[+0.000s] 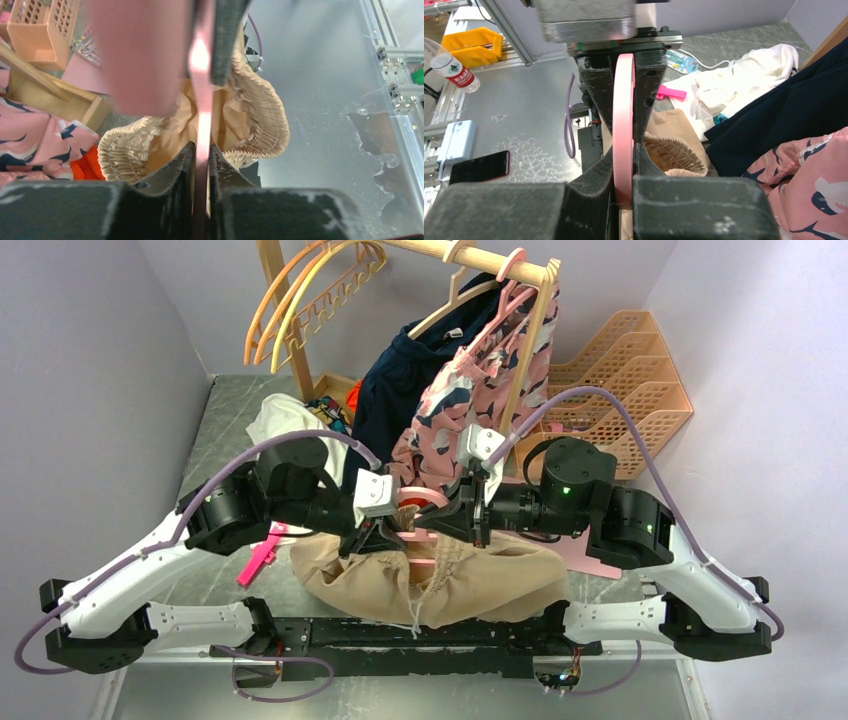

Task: Place the shorts on the hanger
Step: Adjust the shorts on the hanger.

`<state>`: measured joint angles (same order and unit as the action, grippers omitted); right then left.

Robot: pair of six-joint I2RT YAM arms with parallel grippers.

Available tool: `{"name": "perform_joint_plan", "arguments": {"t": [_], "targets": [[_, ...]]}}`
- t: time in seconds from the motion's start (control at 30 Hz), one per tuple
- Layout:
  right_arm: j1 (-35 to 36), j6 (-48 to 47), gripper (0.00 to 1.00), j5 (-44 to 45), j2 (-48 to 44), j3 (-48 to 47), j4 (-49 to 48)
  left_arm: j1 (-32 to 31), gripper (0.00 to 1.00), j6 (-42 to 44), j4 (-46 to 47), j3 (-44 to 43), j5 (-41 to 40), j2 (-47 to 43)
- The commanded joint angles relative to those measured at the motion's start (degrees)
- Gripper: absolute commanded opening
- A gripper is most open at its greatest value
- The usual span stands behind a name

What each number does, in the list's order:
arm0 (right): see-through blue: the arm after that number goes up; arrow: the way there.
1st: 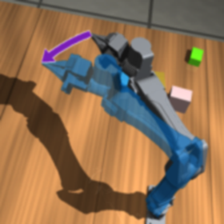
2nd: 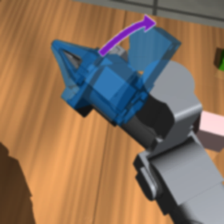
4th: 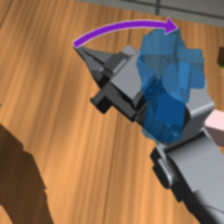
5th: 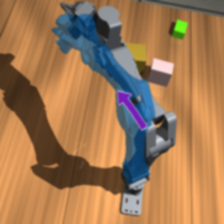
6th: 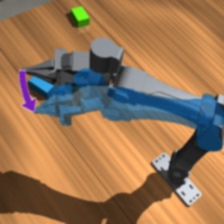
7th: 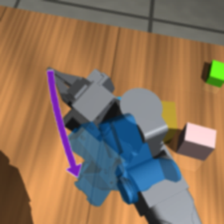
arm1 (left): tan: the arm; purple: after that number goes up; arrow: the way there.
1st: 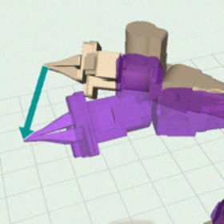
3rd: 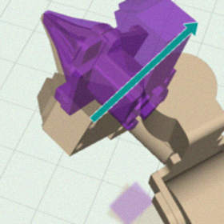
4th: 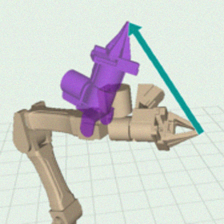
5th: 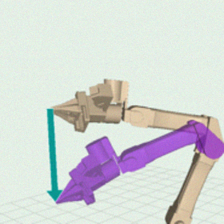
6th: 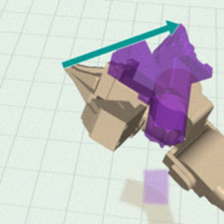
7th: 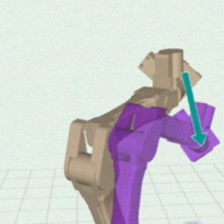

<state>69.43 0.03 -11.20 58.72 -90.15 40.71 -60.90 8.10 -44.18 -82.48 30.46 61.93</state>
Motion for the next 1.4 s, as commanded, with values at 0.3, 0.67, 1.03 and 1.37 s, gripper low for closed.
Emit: {"name": "perform_joint_plan", "arguments": {"t": [0.3,0.67,1.03,1.37], "targets": [[0.12,1.48,0.14,-2.05,0.07,0.05,-3.8,0.08,0.07,-3.24,9.32,6.47,-7.14,-7.01],[0.12,1.82,0.56,8.46,-4.47,0.52,3.61,0.06,0.07,-6.01,10.27,10.93,-14.36,-16.93],[0.1,-0.3,0.56,23.2,-8.45,2.5,8.58,0.08,0.07,-6.98,4.6,9.44,-17.54,-20.94],[0.12,-1.53,0.25,26.41,-8.76,4.02,8.6,0.07,0.07,-7.13,3.29,7.31,-18.28,-21.68]]}}
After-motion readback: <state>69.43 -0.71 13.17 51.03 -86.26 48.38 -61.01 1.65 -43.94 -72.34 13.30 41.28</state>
